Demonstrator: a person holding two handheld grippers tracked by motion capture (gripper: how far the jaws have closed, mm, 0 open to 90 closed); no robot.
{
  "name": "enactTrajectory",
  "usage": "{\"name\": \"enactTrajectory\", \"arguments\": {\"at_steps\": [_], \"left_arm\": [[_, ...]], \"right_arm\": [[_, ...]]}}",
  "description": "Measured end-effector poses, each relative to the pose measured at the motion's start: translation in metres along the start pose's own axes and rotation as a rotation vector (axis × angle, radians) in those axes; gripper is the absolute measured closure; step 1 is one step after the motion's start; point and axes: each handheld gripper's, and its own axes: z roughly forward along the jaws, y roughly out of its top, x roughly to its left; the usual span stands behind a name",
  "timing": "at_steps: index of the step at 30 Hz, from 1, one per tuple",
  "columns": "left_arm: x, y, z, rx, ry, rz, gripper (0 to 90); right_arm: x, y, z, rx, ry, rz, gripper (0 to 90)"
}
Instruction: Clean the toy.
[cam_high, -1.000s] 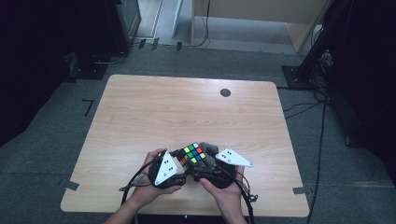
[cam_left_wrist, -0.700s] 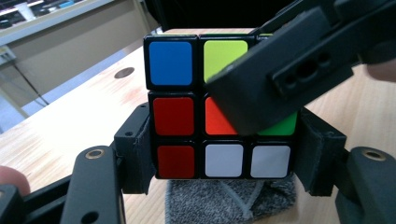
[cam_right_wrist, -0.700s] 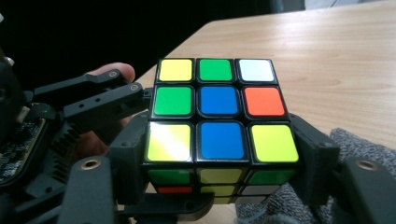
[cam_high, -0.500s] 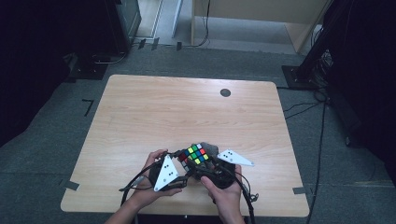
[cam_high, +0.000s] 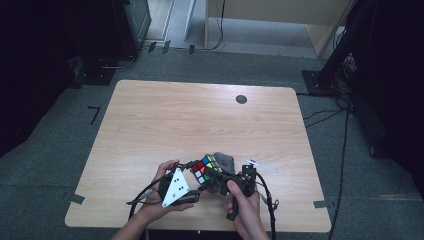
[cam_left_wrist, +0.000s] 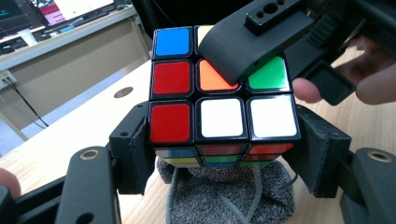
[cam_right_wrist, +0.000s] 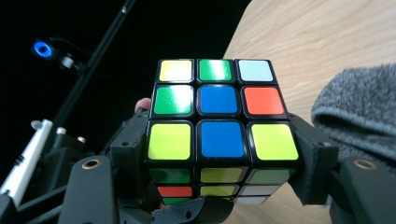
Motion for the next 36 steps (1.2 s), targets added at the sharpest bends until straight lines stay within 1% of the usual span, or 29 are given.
{"name": "enactTrajectory", "arguments": {"at_steps": [4,6,7,9,11,13,14,15,16,17,18,20,21,22,23,25,26,27,29,30,32,33,34,35,36], "left_arm": [[0.0,0.0,0.0,0.001,0.001,-0.001,31.6],[0.001,0.002,-0.003,-0.003,0.007,0.001,32.7],[0.001,0.002,-0.004,-0.007,0.006,-0.003,34.1],[0.001,0.004,-0.006,-0.015,0.015,0.004,34.3],[0.003,0.004,-0.007,-0.018,0.016,-0.006,34.3],[0.005,0.004,-0.007,-0.006,0.038,-0.003,34.3],[0.007,0.003,-0.007,0.001,0.048,-0.009,34.3],[0.01,0.002,-0.008,0.009,0.054,-0.02,34.3],[0.013,0.001,-0.008,0.015,0.059,-0.039,34.3],[0.017,0.001,-0.009,0.019,0.069,-0.056,34.3],[0.021,0.0,-0.01,0.025,0.079,-0.077,34.3],[0.031,-0.001,-0.012,0.029,0.088,-0.131,34.3],[0.037,-0.002,-0.014,0.032,0.082,-0.175,34.3],[0.04,-0.002,-0.015,0.036,0.071,-0.2,34.3],[0.044,-0.003,-0.016,0.036,0.062,-0.232,34.3],[0.048,-0.002,-0.016,0.035,0.04,-0.29,34.3],[0.05,-0.001,-0.017,0.029,0.027,-0.321,34.3],[0.051,0.0,-0.017,0.027,0.021,-0.339,34.3],[0.052,0.002,-0.017,0.027,-0.005,-0.377,34.3],[0.053,0.003,-0.017,0.031,-0.016,-0.387,34.3],[0.053,0.005,-0.017,0.034,-0.031,-0.413,34.3],[0.054,0.005,-0.017,0.034,-0.038,-0.426,34.3],[0.055,0.006,-0.017,0.037,-0.055,-0.447,34.3],[0.055,0.006,-0.016,0.04,-0.066,-0.459,34.3],[0.055,0.007,-0.016,0.046,-0.08,-0.467,34.2]], "right_arm": [[-0.006,-0.002,0.001,0.004,0.032,0.063,34.4],[-0.007,-0.001,0.002,0.008,0.053,0.067,34.4],[-0.008,-0.001,0.002,0.006,0.066,0.056,34.3],[-0.007,0.001,0.003,0.011,0.079,0.035,34.1],[-0.005,0.003,0.002,0.016,0.082,0.007,33.5],[-0.004,0.005,0.0,0.015,0.063,-0.009,29.8],[-0.004,0.007,-0.002,0.009,0.054,-0.018,28.5],[-0.005,0.01,-0.005,-0.009,0.05,-0.018,28.7],[-0.005,0.013,-0.009,-0.032,0.044,-0.032,28.8],[-0.004,0.016,-0.013,-0.06,0.028,-0.071,29.7],[-0.002,0.019,-0.018,-0.084,-0.008,-0.131,31.6],[0.002,0.024,-0.026,-0.124,-0.094,-0.286,34.5],[0.003,0.025,-0.028,-0.133,-0.134,-0.353,34.6],[0.005,0.025,-0.029,-0.138,-0.185,-0.444,34.7],[0.006,0.024,-0.028,-0.134,-0.216,-0.498,34.6],[0.012,0.019,-0.023,-0.112,-0.269,-0.64,33.4],[0.016,0.014,-0.018,-0.097,-0.294,-0.717,33.0],[0.019,0.008,-0.012,-0.078,-0.32,-0.82,32.4],[0.022,-0.001,-0.004,-0.067,-0.35,-0.928,30.2],[0.022,-0.007,0.0,-0.067,-0.361,-0.983,28.7],[0.021,-0.015,0.006,-0.062,-0.359,-1.072,27.0],[0.021,-0.019,0.01,-0.05,-0.359,-1.133,25.5],[0.021,-0.022,0.012,-0.043,-0.367,-1.174,24.4],[0.021,-0.027,0.016,-0.036,-0.375,-1.225,23.3],[0.021,-0.029,0.017,-0.037,-0.379,-1.247,21.9]]}}
